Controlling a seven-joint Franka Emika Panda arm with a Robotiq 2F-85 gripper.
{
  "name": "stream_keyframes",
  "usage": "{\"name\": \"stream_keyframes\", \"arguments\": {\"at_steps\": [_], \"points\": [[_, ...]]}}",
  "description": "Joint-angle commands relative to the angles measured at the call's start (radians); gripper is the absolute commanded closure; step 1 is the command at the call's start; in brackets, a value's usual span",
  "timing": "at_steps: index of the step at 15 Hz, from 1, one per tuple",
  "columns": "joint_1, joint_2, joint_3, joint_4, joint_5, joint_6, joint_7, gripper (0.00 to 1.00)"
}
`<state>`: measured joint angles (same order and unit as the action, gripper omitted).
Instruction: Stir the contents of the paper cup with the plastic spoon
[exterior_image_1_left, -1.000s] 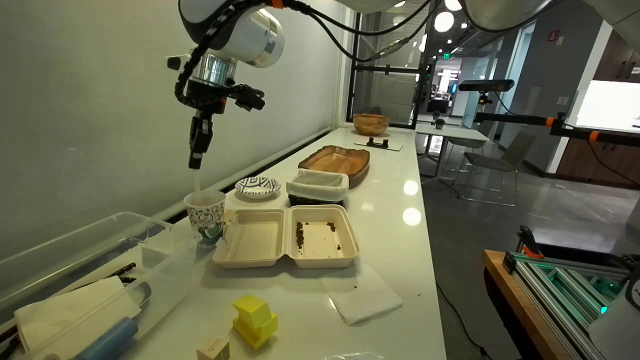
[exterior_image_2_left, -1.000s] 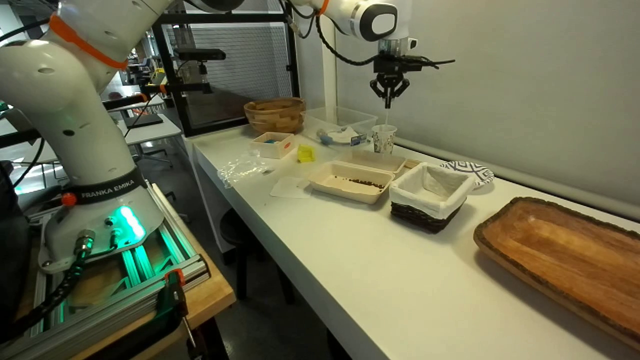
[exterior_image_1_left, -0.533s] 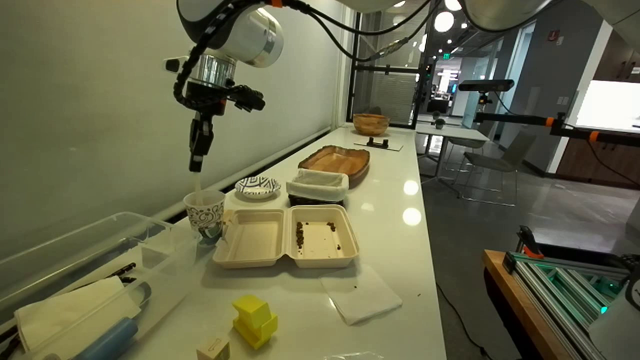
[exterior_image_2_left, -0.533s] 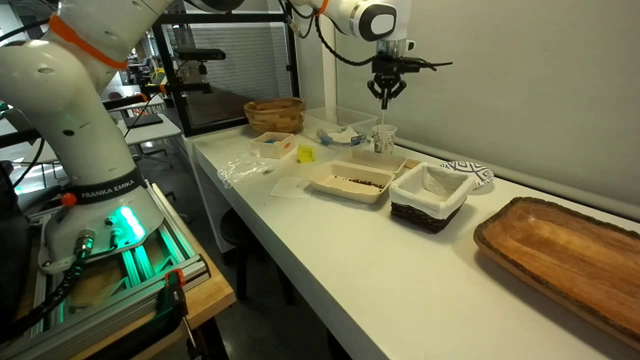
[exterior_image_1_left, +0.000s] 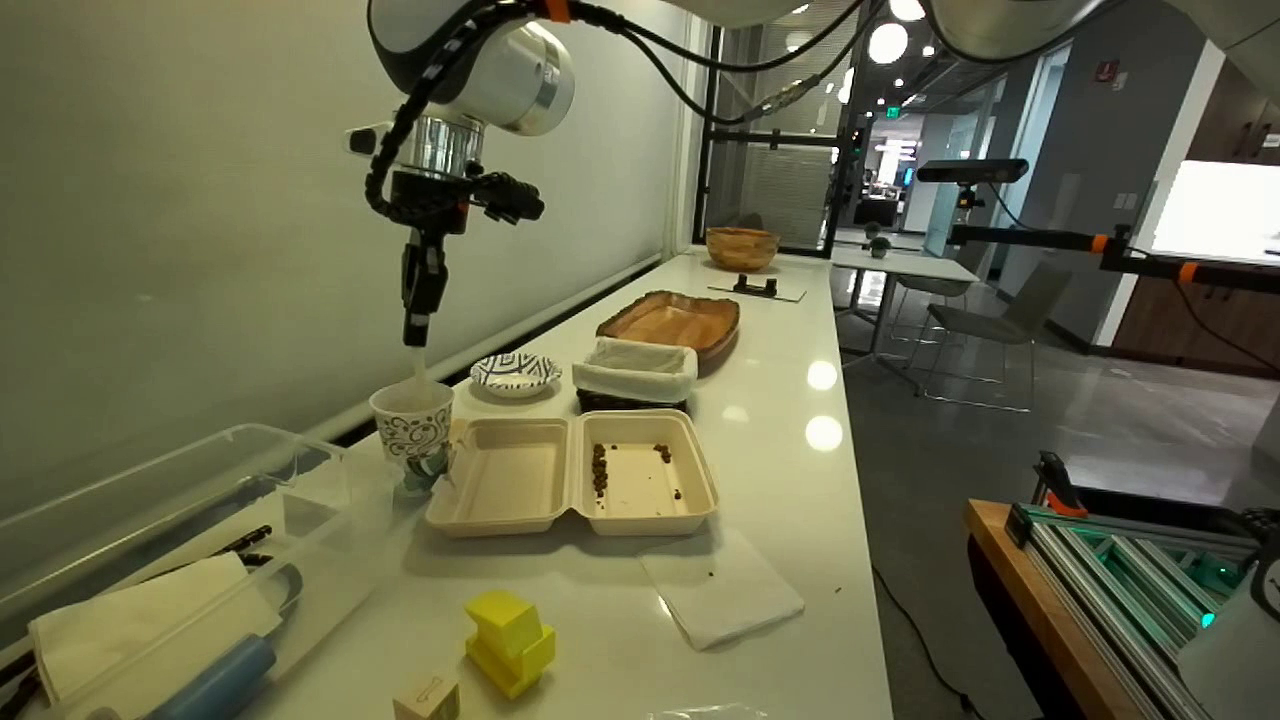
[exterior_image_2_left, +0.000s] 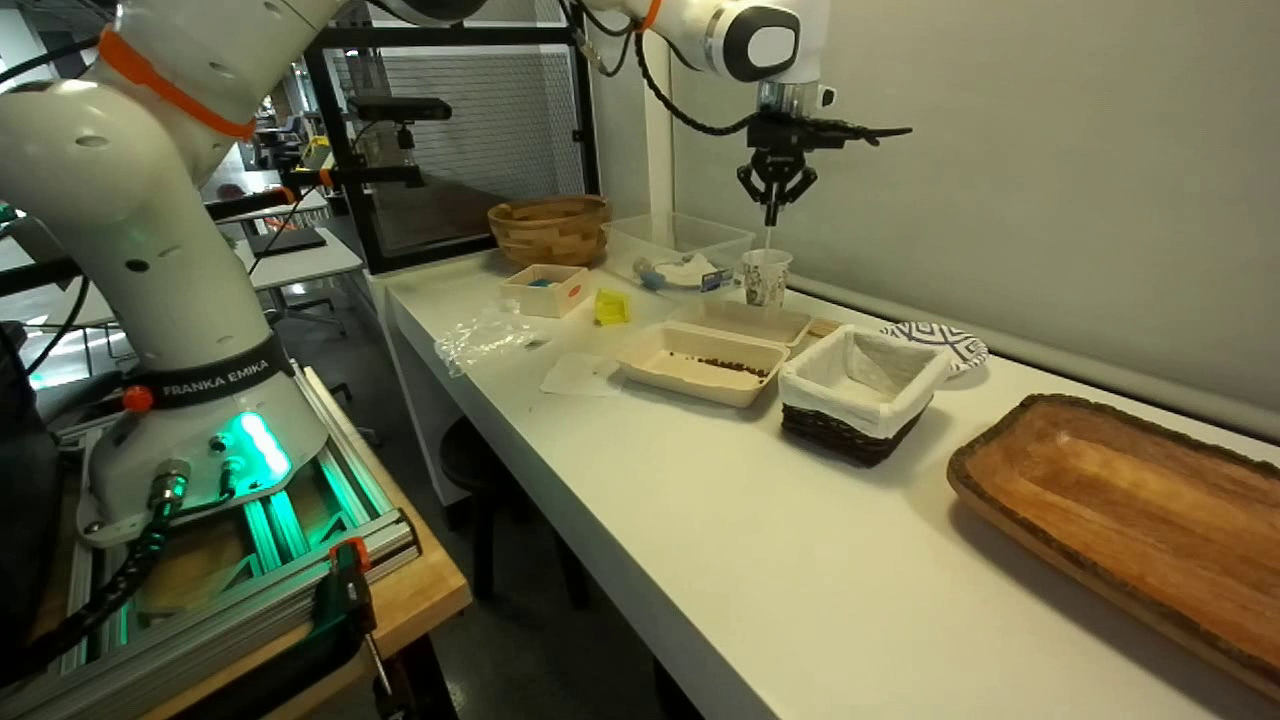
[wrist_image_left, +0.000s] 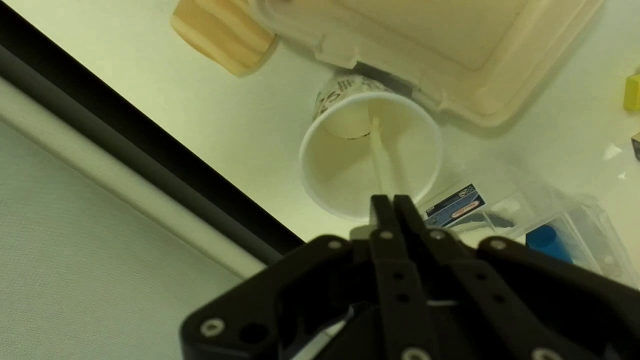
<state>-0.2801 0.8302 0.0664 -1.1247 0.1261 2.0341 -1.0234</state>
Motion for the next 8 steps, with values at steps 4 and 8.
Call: {"name": "stream_keyframes", "arguments": {"at_steps": [4, 8], "points": [[0.002, 0.004, -0.013, 0.009, -0.013, 0.029, -0.004, 0.99], [-0.001, 0.007, 0.002, 0.003, -0.002, 0.081, -0.023, 0.99]]}}
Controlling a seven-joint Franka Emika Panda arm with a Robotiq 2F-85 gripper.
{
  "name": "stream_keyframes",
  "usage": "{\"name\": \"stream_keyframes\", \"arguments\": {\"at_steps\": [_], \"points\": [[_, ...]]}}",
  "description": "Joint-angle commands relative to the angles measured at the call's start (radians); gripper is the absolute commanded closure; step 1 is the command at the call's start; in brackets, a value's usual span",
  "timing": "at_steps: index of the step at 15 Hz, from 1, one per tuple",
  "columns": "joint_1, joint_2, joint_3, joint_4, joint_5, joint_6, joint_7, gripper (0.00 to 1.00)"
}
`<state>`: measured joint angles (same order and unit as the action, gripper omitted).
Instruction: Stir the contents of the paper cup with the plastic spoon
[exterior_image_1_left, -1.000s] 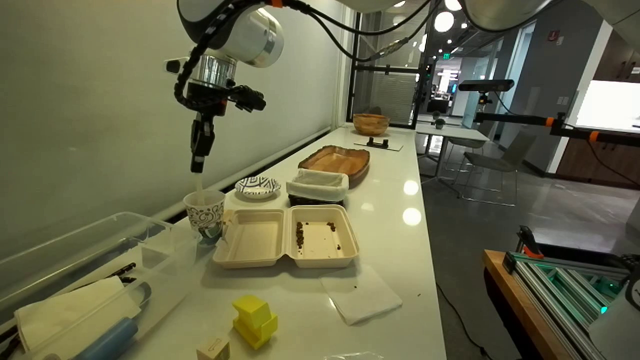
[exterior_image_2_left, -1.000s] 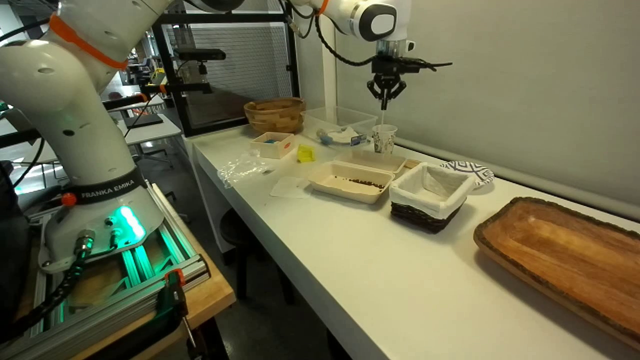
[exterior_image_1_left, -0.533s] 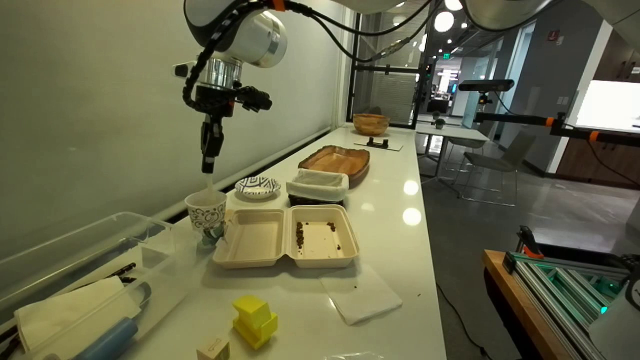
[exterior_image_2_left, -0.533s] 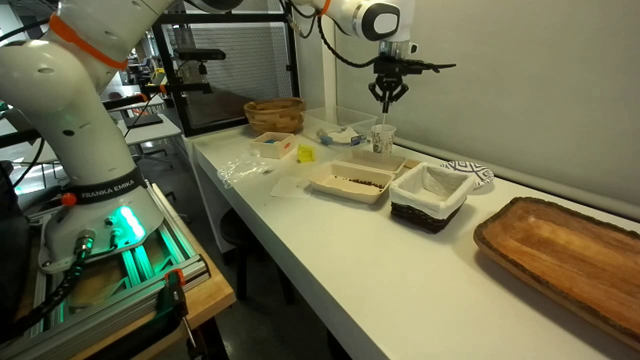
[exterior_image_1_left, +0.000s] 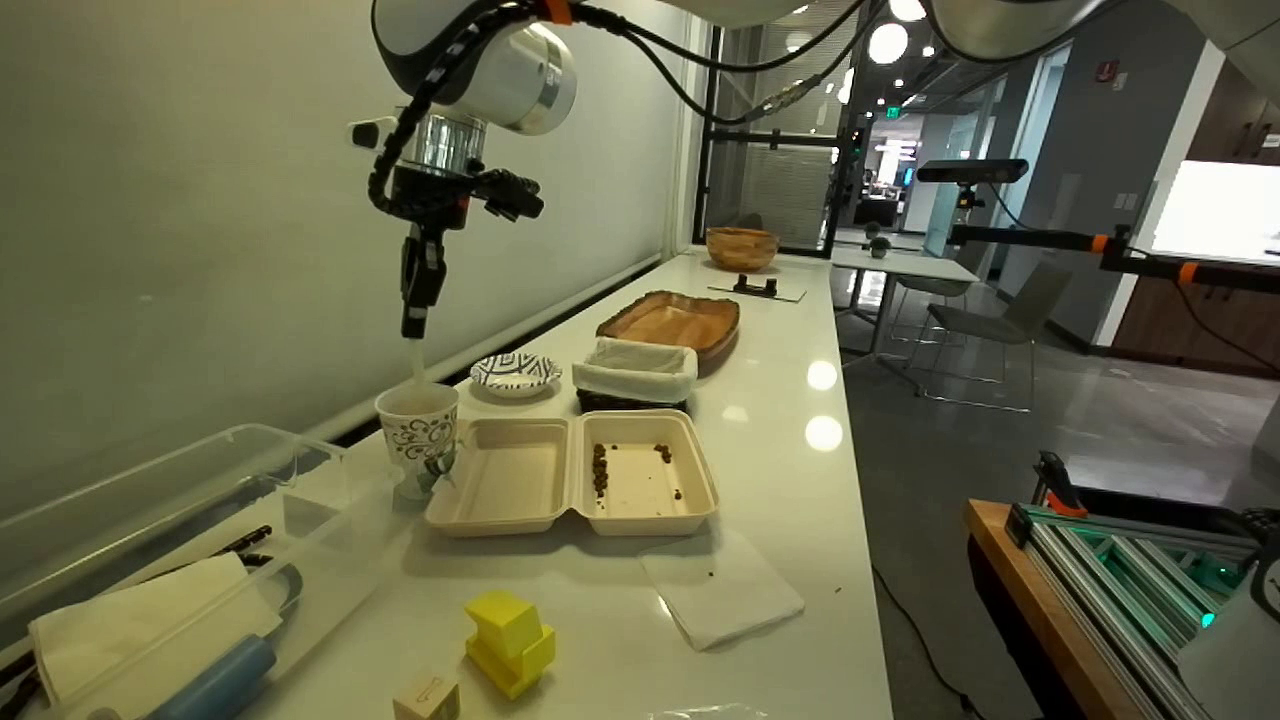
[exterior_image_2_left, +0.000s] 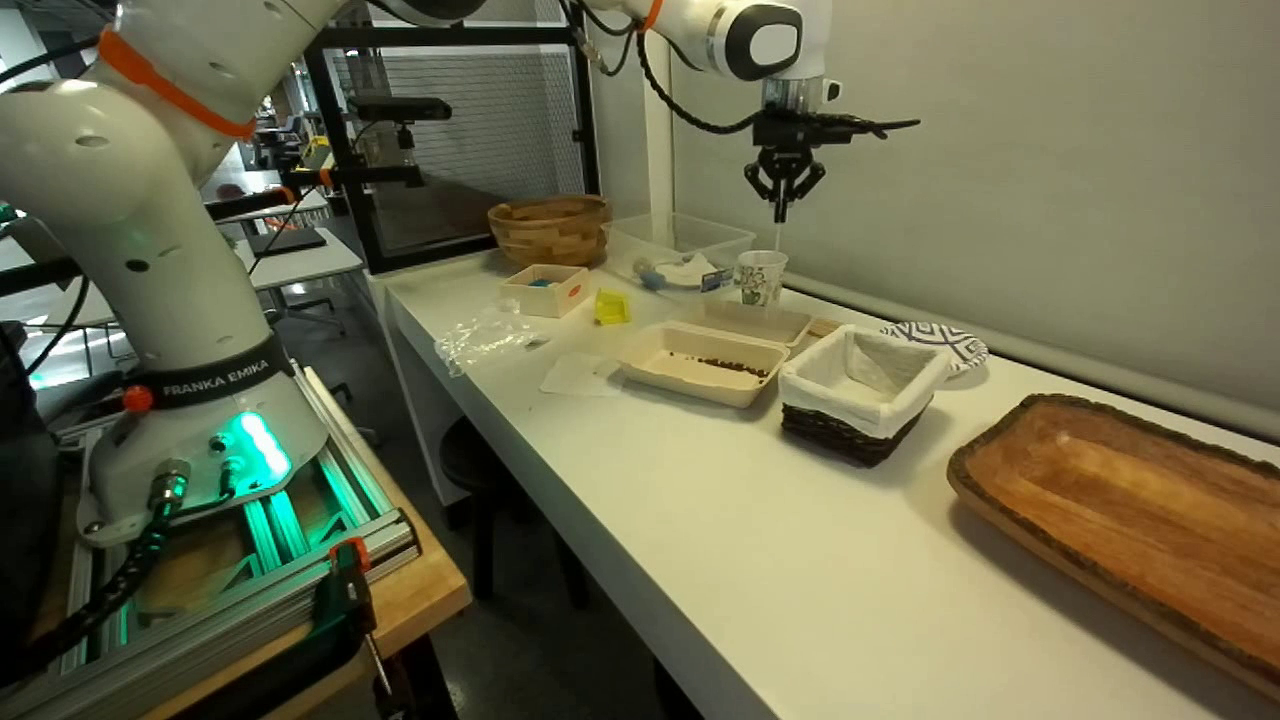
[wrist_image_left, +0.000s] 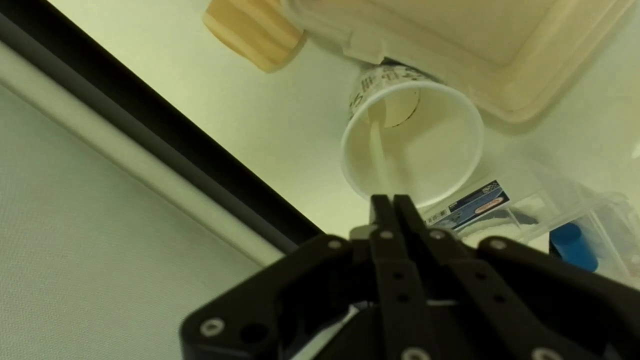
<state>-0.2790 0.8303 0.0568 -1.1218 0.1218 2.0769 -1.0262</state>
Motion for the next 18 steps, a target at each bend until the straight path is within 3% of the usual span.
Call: {"name": "stream_keyframes", "arguments": {"at_steps": [1, 12, 18], "points": [[-0.005, 0.007, 0.018, 0.0, 0.009, 0.043, -0.026, 0.99], [-0.017, 0.001, 0.062, -0.013, 0.044, 0.002, -0.078, 0.99], [-0.01, -0.005, 0.053, -0.013, 0.032, -0.093, -0.089, 0.99]]}}
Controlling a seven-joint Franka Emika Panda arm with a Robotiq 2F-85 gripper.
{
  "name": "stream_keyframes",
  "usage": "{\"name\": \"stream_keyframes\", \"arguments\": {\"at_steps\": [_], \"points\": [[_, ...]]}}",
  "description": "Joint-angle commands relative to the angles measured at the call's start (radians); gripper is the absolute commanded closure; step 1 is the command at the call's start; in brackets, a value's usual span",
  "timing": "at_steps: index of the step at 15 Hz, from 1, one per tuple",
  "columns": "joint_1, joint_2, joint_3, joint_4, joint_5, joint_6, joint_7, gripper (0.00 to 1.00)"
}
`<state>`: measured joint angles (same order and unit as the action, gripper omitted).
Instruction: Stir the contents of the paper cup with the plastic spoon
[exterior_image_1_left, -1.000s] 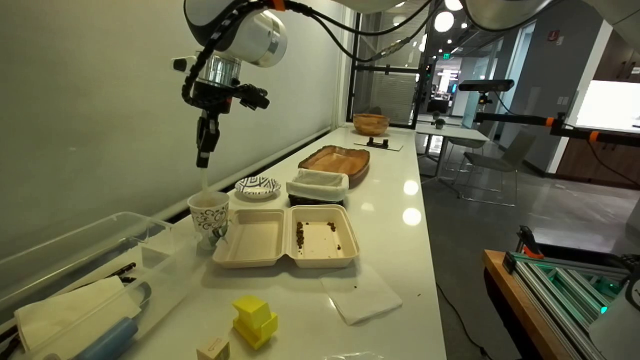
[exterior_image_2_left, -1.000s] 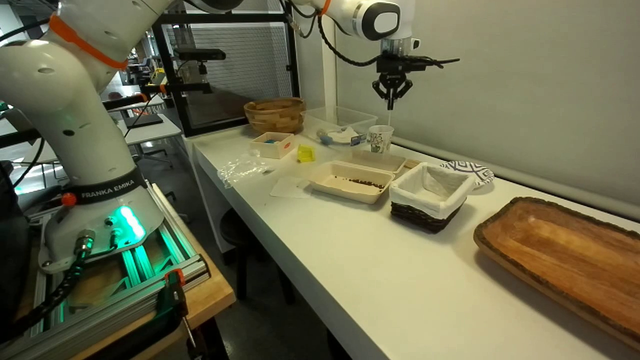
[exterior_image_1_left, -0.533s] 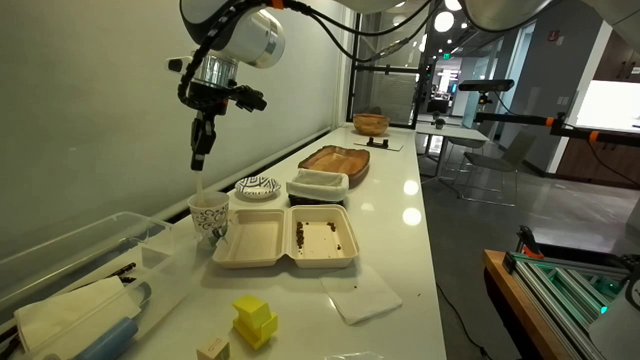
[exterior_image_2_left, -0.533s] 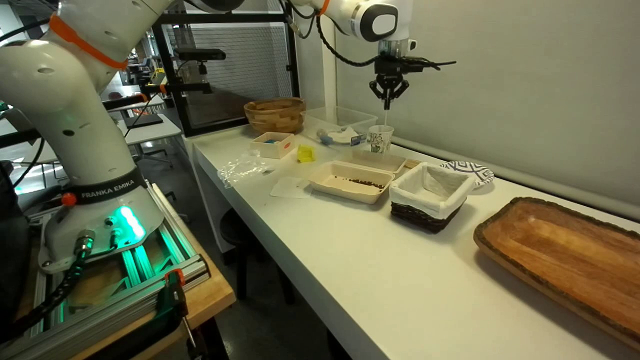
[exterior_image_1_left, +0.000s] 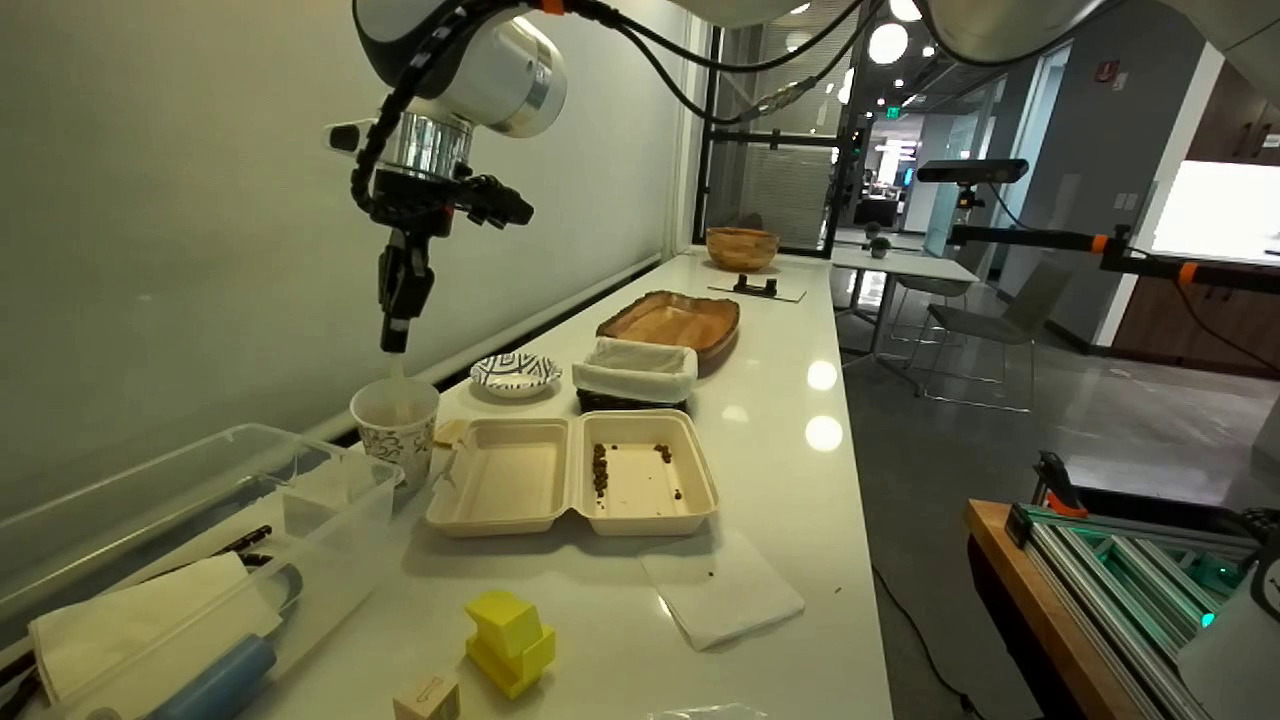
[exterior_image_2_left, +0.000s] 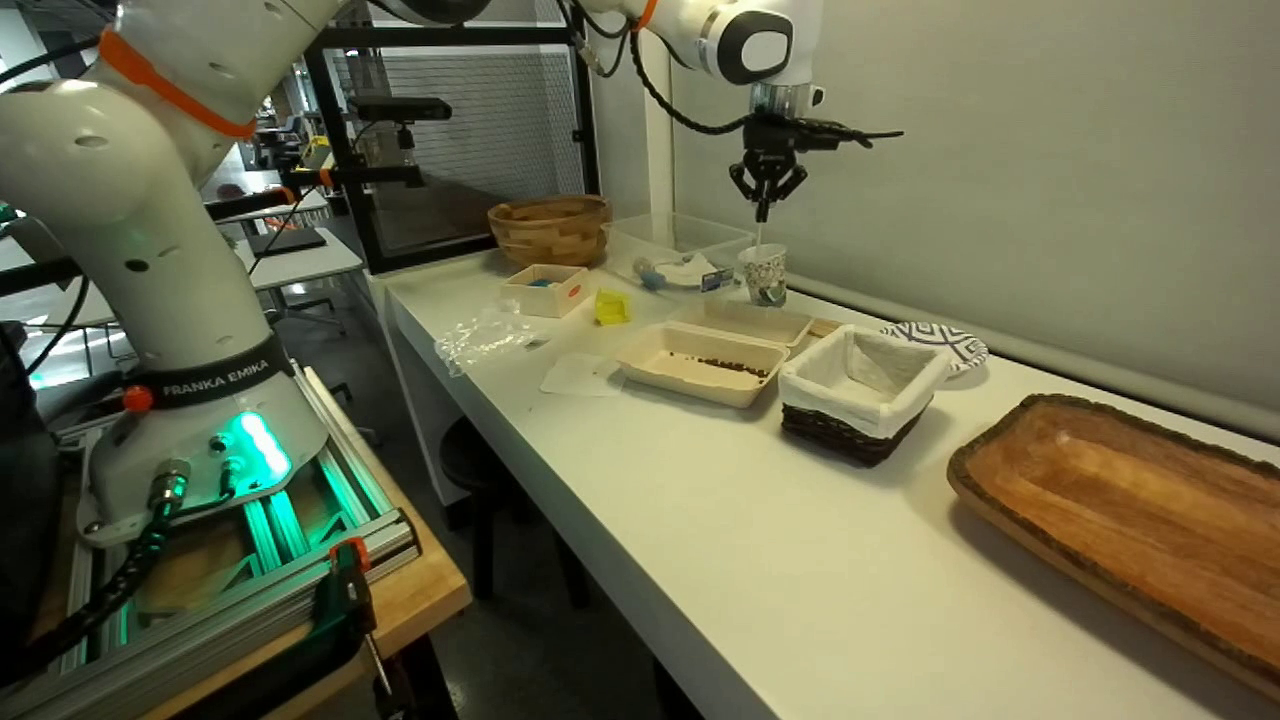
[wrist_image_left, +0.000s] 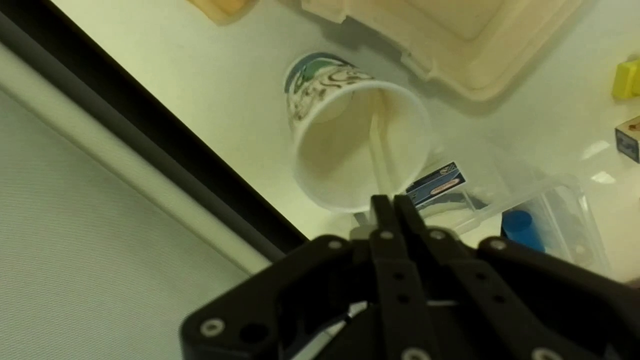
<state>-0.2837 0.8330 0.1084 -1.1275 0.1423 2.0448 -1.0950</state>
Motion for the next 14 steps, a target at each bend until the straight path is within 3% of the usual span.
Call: {"name": "stream_keyframes", "arguments": {"at_steps": [1, 14], "points": [[0.0, -0.008, -0.008, -0.006, 0.003, -0.071, -0.011, 0.99], [0.005, -0.002, -0.036, -0.006, -0.008, 0.062, -0.008, 0.99]]}}
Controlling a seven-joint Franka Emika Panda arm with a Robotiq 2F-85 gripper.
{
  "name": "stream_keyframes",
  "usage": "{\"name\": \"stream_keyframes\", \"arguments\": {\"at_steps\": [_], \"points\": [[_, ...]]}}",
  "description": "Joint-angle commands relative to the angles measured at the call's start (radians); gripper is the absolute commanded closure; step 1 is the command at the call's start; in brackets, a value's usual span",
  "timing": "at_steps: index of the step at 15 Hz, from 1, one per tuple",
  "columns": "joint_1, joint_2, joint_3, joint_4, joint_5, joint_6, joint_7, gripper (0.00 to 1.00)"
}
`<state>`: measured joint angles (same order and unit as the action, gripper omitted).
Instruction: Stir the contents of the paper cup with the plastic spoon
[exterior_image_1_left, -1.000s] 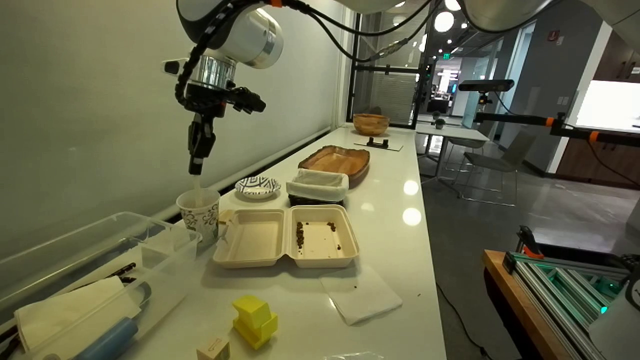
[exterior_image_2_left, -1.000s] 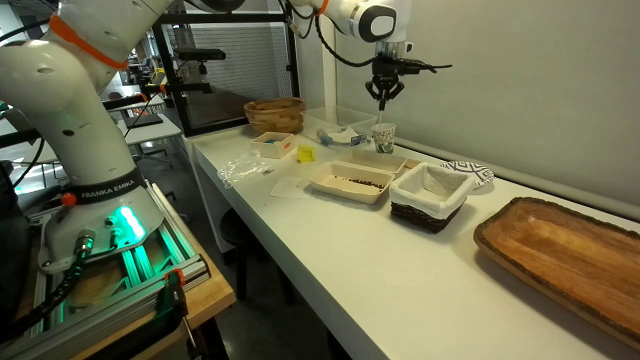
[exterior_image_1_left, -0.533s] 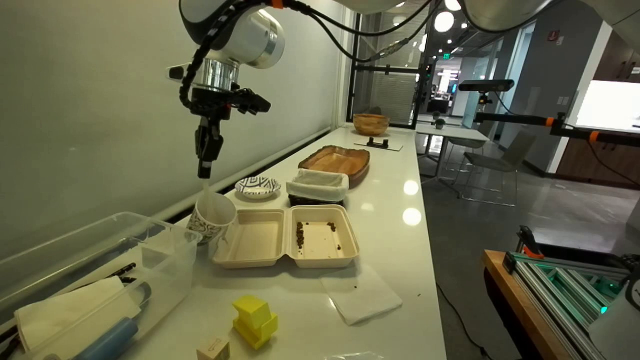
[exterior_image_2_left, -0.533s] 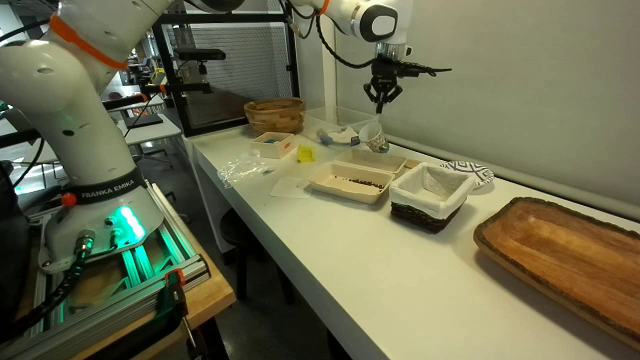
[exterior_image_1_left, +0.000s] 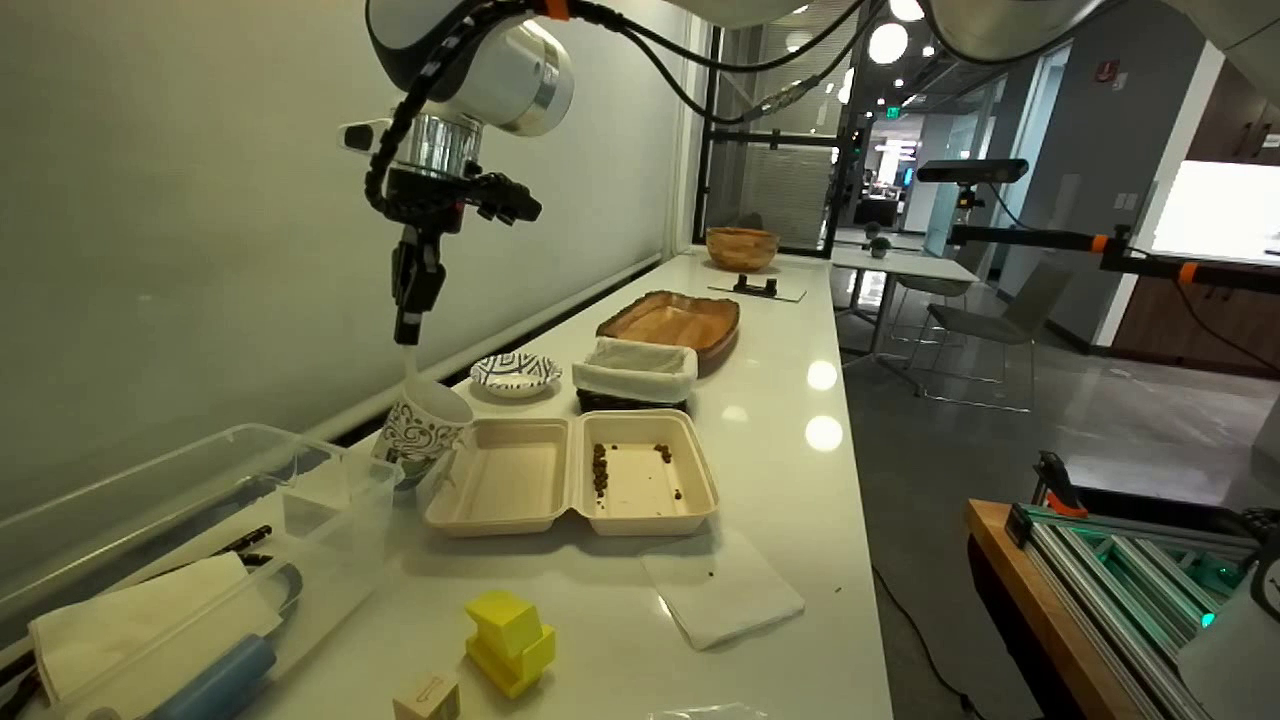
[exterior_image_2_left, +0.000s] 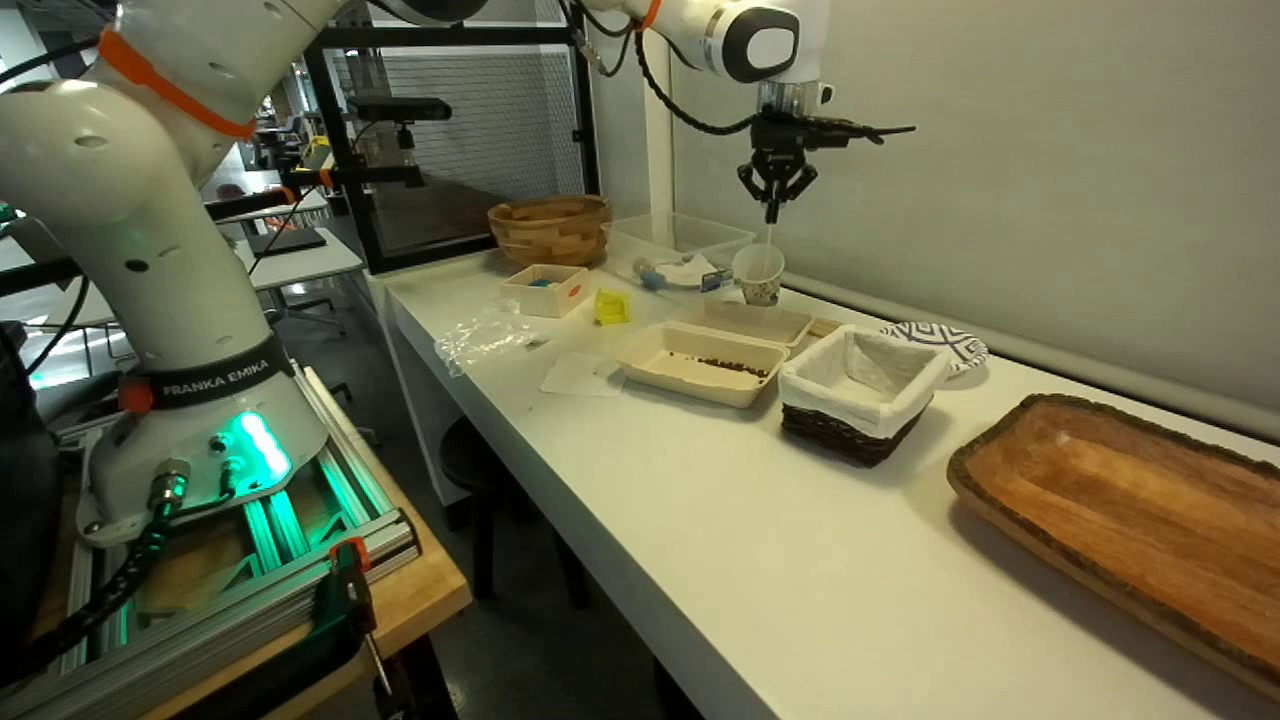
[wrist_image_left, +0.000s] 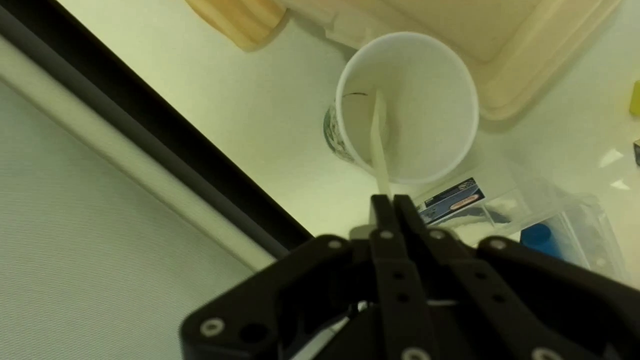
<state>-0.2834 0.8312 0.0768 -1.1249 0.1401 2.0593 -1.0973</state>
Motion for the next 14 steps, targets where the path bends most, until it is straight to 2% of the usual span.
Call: {"name": "stream_keyframes", "arguments": {"at_steps": [1, 7, 14], "points": [[0.005, 0.0, -0.002, -0.011, -0.005, 0.065, -0.009, 0.99], [0.003, -0.001, 0.014, -0.026, 0.001, 0.155, -0.033, 0.99], [-0.003, -0.003, 0.045, -0.04, 0.018, 0.149, -0.071, 0.99]]}}
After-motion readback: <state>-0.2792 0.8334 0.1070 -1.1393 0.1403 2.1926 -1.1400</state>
